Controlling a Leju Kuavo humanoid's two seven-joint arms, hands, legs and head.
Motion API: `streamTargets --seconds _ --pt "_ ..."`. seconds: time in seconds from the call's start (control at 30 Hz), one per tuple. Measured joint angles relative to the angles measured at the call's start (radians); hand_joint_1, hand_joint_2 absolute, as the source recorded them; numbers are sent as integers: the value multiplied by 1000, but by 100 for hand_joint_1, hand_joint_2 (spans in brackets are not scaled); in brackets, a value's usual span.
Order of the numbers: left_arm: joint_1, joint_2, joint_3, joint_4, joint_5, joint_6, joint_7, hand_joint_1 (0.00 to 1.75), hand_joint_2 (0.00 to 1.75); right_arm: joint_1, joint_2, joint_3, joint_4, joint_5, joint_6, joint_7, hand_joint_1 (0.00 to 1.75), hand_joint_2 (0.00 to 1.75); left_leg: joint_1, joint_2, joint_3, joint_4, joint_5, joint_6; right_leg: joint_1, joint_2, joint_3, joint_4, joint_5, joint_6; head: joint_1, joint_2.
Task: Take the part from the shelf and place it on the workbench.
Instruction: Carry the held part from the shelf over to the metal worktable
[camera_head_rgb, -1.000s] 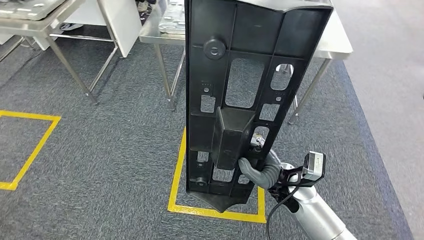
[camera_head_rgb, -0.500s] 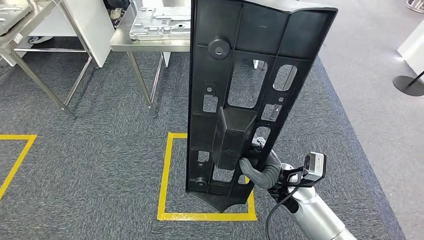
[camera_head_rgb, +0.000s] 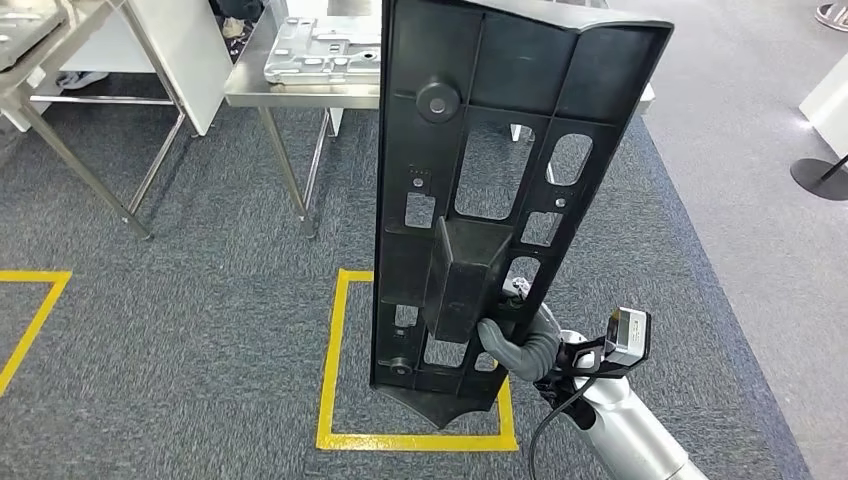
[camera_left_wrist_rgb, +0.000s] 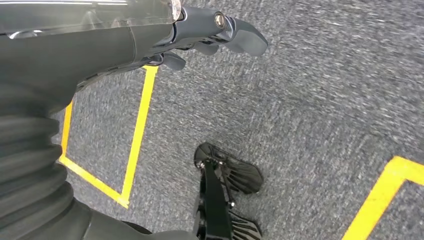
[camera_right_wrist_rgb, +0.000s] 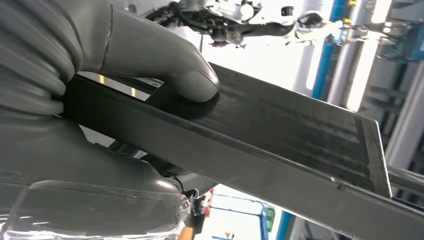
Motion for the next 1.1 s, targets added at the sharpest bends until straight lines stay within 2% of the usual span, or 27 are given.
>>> streamTargets --seconds 0.07,0.1,0.17,0.2,0.27,0.3,0.33,0.37,0.43,0.47,0.5,0.57,0.67,0.7,0.77,0.8,0.83,0.87,0.9,0.93,0.97,1.0,1.03,1.1 --pt "-2 1 0 0 -3 0 0 0 175 2 2 -3 0 1 0 -1 175 175 -2 3 4 6 -6 -12 5 0 7 -19 -12 -17 -1 0" --pt "-3 1 0 0 -6 0 0 0 175 4 3 -4 0 1 0 -1 175 175 -1 4 6 9 -9 -18 4 2 12 -19 -9 -24 -1 0" --pt "-4 0 0 0 -8 0 0 0 175 4 5 -7 0 1 0 -2 175 175 1 4 -8 54 -27 -25 3 4 28 -23 -16 -37 -3 0" --pt "-4 0 0 0 -9 0 0 0 175 4 7 -8 0 1 0 -2 175 175 2 4 -33 103 -46 -28 2 5 35 -25 -18 -42 -5 0" --pt "-4 0 0 0 -9 -1 1 0 175 6 10 -9 1 3 1 -3 175 175 2 3 -110 233 -97 -33 5 6 43 -25 -26 -49 -8 0" --pt "-3 0 0 0 -10 -1 1 0 175 8 11 -9 2 4 2 -3 175 175 2 3 -147 282 -111 -34 7 7 46 -25 -29 -50 -9 0" --pt "-2 0 0 0 -10 -1 1 0 175 9 11 -9 4 5 3 -3 175 175 2 3 -170 301 -108 -33 8 9 51 -24 -34 -51 -9 0" --pt "0 0 0 0 -10 -1 1 0 175 10 11 -9 5 6 4 -3 175 175 2 3 -175 282 -82 -30 10 11 58 -24 -38 -50 -10 0" --pt "3 0 0 0 -10 -1 1 0 175 9 11 -9 6 6 5 -5 175 175 0 2 -141 157 13 -17 13 14 75 -25 -49 -49 -10 0" --pt "3 1 0 0 -10 -1 1 0 175 8 11 -9 7 6 5 -6 175 175 -3 2 -121 95 42 -10 14 14 80 -24 -53 -46 -9 0" --pt "3 2 0 0 -10 -1 0 0 175 6 11 -9 8 6 6 -7 175 175 -7 1 -108 53 56 -4 15 15 81 -24 -56 -42 -9 0" --pt "2 4 0 0 -10 0 0 0 175 5 11 -9 11 6 6 -8 175 175 -12 -1 -103 30 57 4 16 16 78 -24 -59 -31 -8 0" --pt "4 6 0 0 -10 2 -1 0 175 1 11 -10 11 6 5 -10 175 175 -4 0 -90 11 75 18 16 15 75 -7 -77 -14 -7 0" --pt "2 5 0 0 -10 2 -1 0 175 -2 11 -11 11 6 5 -12 175 175 -1 0 -85 6 77 22 15 14 59 27 -97 -9 -6 0" --pt "-1 5 0 0 -10 2 -2 0 175 -3 11 -12 12 5 5 -13 175 175 -2 1 -83 4 74 27 9 13 -8 153 -154 -1 -4 0" --pt "-2 4 0 0 -11 1 -3 0 175 -2 11 -13 14 5 5 -13 175 175 -2 0 -83 4 72 28 6 12 -44 215 -173 3 -4 0" --pt "-2 4 0 0 -11 1 -5 0 175 -1 11 -13 15 5 6 -13 175 175 -2 0 -82 5 70 28 3 12 -69 250 -174 6 -4 0" --pt "-2 4 0 0 -11 0 -7 0 175 0 11 -13 16 5 6 -13 175 175 -2 0 -80 5 67 27 1 11 -72 244 -155 7 -4 0" --pt "-1 3 0 0 -12 -2 -9 0 175 0 11 -13 17 5 6 -13 175 175 -2 -1 -76 6 64 26 0 11 -55 200 -121 7 -4 0" --pt "-1 3 0 0 -12 -3 -10 0 175 0 11 -13 17 5 6 -13 175 175 -2 -1 -72 7 60 24 -1 9 -23 128 -80 4 -3 0" --pt "-1 2 0 0 -12 -5 -11 0 175 -1 11 -14 17 5 6 -14 175 175 -4 -2 -69 9 55 20 1 7 9 59 -51 0 -4 0" --pt "-2 2 0 0 -13 -6 -11 0 175 -1 11 -15 17 5 6 -14 175 175 -6 -2 -66 10 52 15 3 5 32 8 -34 -4 -4 0" --pt "-2 2 0 0 -14 -7 -12 0 175 -1 12 -15 17 5 5 -14 175 175 -7 -2 -64 10 48 10 6 4 45 -21 -29 -8 -4 0" --pt "-4 2 0 0 -17 -7 -12 0 175 -1 13 -15 17 4 6 -14 175 175 -8 -1 -60 8 45 -2 8 5 49 -29 -32 -17 -5 0"
